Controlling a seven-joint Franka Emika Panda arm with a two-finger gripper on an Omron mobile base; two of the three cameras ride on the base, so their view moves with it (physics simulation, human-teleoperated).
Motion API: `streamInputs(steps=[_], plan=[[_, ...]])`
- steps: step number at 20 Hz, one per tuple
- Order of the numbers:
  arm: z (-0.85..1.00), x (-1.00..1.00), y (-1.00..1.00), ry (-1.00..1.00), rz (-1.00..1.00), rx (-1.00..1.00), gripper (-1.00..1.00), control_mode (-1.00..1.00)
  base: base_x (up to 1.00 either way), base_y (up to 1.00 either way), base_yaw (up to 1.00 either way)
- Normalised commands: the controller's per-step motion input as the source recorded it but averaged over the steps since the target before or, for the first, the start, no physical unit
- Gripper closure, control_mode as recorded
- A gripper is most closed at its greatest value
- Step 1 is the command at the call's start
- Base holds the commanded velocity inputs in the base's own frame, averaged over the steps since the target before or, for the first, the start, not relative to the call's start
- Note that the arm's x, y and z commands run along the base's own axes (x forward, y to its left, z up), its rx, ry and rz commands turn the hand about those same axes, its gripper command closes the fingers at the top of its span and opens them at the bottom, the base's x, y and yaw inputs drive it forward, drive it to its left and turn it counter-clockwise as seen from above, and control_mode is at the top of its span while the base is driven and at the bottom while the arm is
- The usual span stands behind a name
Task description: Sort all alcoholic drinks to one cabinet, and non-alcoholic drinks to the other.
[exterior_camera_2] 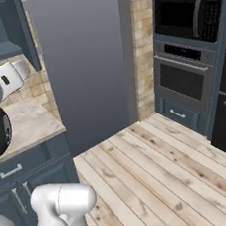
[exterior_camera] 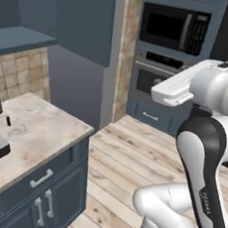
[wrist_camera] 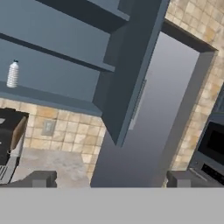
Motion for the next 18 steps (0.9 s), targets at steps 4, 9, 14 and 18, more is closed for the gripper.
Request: streamInputs(steps=[4, 9, 14, 18], plan=[[0.0, 0.0, 0.0, 0.0, 0.0, 0.0, -1.0, 1.0, -0.41, -0.31, -0.52], [0.0, 0.0, 0.0, 0.0, 0.0, 0.0, -1.0, 1.0, -0.34, -0.33, -0.52], [0.0, 0.0, 0.0, 0.0, 0.0, 0.0, -1.0, 1.0, -0.11, -0.26, -0.52], [0.0, 0.0, 0.0, 0.0, 0.0, 0.0, -1.0, 1.0, 0.0, -0.22, -0.51]])
